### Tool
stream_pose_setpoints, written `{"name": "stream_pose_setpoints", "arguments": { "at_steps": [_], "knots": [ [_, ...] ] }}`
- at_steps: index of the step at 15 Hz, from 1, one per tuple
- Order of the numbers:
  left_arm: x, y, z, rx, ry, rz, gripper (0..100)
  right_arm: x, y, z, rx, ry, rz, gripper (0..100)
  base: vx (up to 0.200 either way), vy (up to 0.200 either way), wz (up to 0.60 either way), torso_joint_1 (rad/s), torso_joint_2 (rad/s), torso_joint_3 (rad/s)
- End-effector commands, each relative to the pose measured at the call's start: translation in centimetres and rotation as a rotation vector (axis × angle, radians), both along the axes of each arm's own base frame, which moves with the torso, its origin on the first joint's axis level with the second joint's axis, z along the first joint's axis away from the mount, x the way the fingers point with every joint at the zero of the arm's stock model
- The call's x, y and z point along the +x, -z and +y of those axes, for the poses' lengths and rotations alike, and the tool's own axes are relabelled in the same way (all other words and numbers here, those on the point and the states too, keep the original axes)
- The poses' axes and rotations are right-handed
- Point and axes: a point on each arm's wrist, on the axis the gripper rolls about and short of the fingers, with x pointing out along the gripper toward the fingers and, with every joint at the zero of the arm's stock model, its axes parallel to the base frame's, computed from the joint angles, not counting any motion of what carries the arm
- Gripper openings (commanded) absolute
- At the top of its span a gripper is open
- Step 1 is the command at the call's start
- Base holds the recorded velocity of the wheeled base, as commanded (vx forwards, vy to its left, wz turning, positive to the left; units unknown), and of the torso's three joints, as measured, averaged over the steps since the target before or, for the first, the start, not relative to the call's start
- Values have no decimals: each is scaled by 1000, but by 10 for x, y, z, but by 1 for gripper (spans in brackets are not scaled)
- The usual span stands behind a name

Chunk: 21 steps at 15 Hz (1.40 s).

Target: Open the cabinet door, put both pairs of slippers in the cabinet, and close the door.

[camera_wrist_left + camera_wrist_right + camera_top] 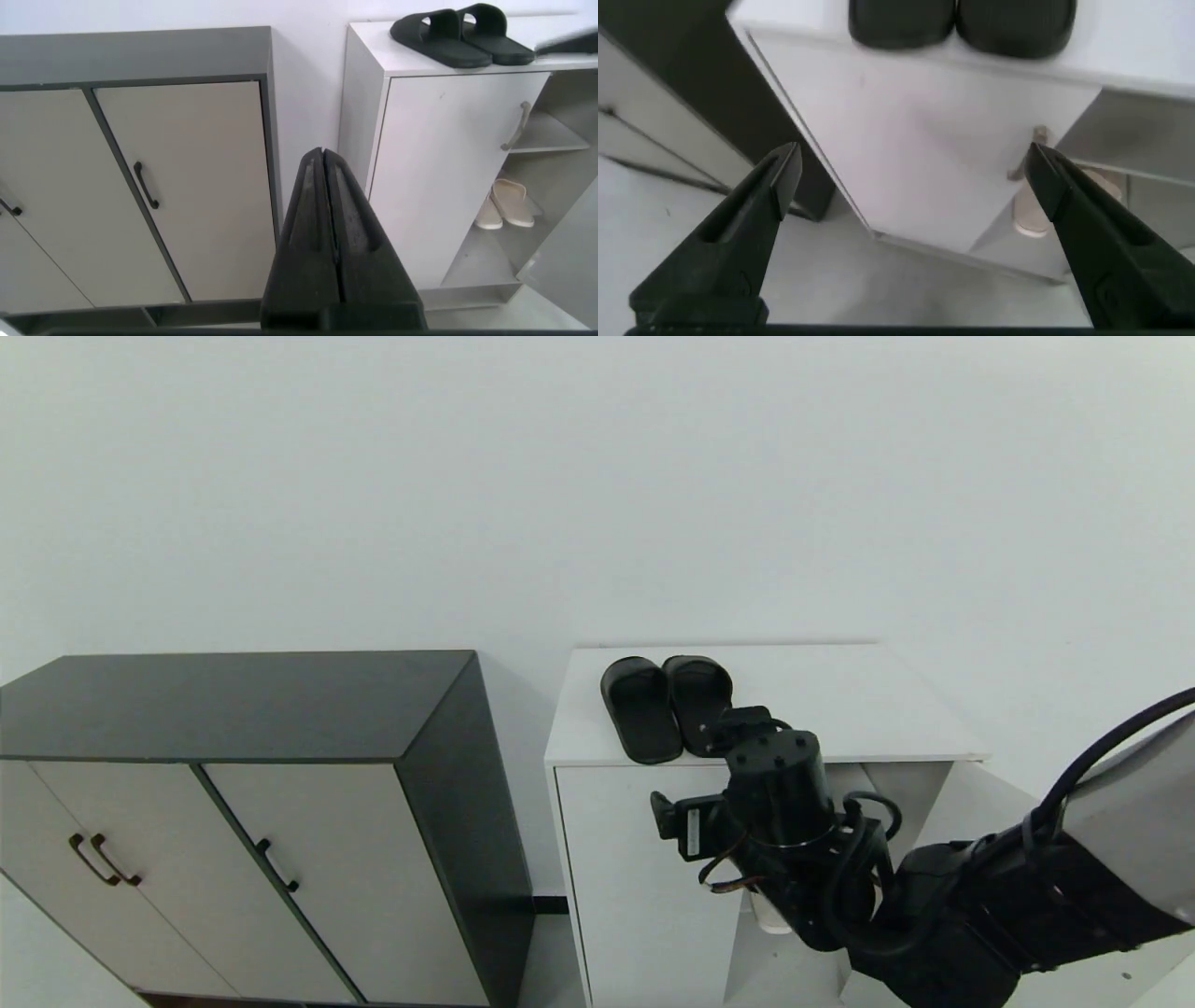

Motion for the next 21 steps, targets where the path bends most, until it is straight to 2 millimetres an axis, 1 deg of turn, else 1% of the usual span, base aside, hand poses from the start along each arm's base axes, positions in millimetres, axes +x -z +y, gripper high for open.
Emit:
{"name": "stream_pose_setpoints", "arguments": {
  "at_steps": [1, 3, 5, 9, 14, 16, 18, 21],
  "knots": [
    [0, 0, 0, 0, 0, -1, 0, 3, -17, 7, 41, 23, -40, 100, 0, 0, 0, 0, 0, 0],
    [0, 0, 0, 0, 0, 1, 0, 5, -10, 8, 9, 33, -40, 100, 0, 0, 0, 0, 0, 0],
    [0, 0, 0, 1, 0, -1, 0, 10, -3, 11, 27, 35, -60, 100, 200, 0, 0, 0, 0, 2],
    [0, 0, 0, 0, 0, 1, 0, 17, 10, 13, -17, 24, -111, 100, 200, 0, 0, 0, -1, 2],
    [0, 0, 0, 0, 0, -1, 0, 29, 23, 9, -52, 36, -110, 100, 200, 0, 0, 7, 3, 1],
    [0, 0, 0, 0, 0, 1, 0, 35, 26, 5, -58, 11, -106, 100, 0, 0, 0, 0, 0, 0],
    [0, 0, 0, 0, 0, -1, 0, 40, 24, 7, -44, -10, -111, 100, 0, 0, 0, 0, 0, 0],
    [0, 0, 0, 1, 0, 1, 0, 56, 24, 9, -59, -12, -137, 100, 0, 0, 0, 0, 0, 0]
  ]
}}
